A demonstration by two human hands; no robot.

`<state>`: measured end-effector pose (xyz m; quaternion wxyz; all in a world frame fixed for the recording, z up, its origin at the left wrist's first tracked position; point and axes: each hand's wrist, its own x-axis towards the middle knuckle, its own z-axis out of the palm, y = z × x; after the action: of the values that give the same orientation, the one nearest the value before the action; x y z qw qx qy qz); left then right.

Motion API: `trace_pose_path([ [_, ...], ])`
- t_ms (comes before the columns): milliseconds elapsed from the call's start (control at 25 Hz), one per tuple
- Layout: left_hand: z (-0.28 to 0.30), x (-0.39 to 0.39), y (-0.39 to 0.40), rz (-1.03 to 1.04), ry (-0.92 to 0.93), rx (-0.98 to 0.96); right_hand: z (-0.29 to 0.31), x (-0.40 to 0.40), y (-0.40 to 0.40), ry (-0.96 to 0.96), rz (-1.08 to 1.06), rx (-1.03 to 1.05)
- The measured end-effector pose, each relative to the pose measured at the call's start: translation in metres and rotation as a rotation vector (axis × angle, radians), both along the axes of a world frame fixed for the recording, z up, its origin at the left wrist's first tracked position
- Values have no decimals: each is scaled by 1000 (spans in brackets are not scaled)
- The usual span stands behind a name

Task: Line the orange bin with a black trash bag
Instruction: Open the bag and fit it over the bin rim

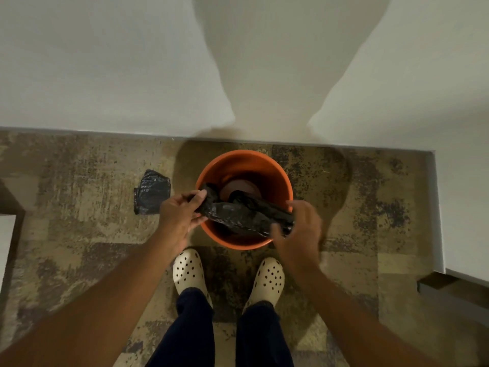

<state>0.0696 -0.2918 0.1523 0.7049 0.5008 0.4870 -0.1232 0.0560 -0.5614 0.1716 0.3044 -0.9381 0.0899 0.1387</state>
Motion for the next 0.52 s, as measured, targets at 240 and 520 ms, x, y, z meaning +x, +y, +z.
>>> trace_pose_path([
  [240,19,17,-35,-135,-89,-84,4,27,42,193,272,215],
  [520,22,26,11,-803,-161,157,-5,66,4,281,-201,421],
])
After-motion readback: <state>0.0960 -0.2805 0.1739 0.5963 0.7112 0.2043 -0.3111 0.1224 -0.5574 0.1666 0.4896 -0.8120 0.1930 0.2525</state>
